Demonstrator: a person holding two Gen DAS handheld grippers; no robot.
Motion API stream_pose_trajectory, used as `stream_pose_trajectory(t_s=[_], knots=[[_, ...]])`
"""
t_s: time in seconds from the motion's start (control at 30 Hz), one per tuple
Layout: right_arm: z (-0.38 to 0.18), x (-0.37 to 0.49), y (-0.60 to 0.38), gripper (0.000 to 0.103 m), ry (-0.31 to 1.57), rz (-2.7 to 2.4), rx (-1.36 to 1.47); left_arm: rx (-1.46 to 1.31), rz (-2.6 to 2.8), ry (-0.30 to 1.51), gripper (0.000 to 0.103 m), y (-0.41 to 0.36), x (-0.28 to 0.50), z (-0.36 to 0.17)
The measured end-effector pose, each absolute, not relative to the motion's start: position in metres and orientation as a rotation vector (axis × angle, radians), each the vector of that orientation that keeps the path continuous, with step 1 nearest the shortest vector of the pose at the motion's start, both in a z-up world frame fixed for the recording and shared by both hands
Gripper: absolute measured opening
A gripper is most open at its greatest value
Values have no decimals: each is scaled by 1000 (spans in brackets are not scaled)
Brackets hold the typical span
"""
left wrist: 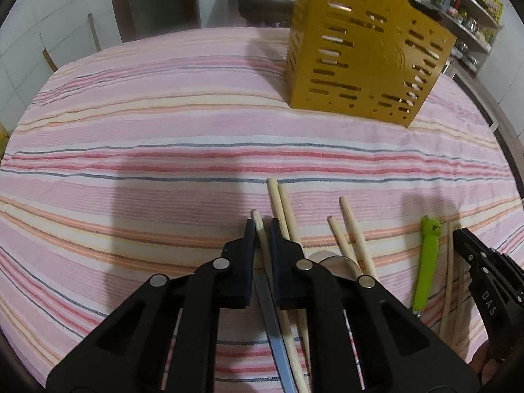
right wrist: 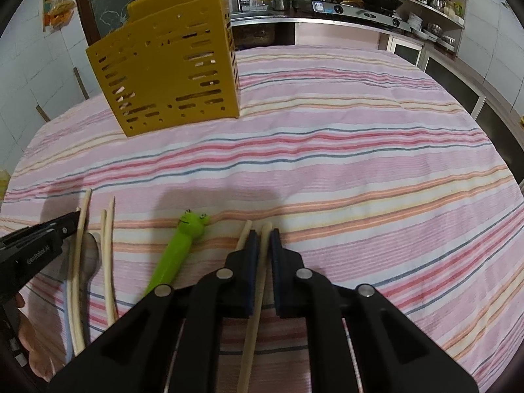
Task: Organize utensils
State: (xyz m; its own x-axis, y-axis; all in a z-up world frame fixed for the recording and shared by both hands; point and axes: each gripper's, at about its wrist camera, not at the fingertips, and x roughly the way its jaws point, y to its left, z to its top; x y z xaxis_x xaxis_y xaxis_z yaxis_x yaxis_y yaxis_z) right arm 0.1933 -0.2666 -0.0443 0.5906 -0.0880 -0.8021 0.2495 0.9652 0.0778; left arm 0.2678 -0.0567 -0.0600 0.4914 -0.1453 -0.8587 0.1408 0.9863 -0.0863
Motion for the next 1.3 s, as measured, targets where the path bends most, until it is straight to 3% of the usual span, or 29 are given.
stream_pose_trajectory(t_s=[0.53, 0.97, 1.3], knots=[[30, 152, -257, 7, 635, -179, 173, 15, -181, 636, 7, -31, 199, 26], [67, 98, -247, 7, 392, -174, 144, 51, -161, 441, 7, -21, 134, 57], [58, 103, -252, 4, 476, -133, 154, 60, -150, 410, 8, -14, 119, 64]])
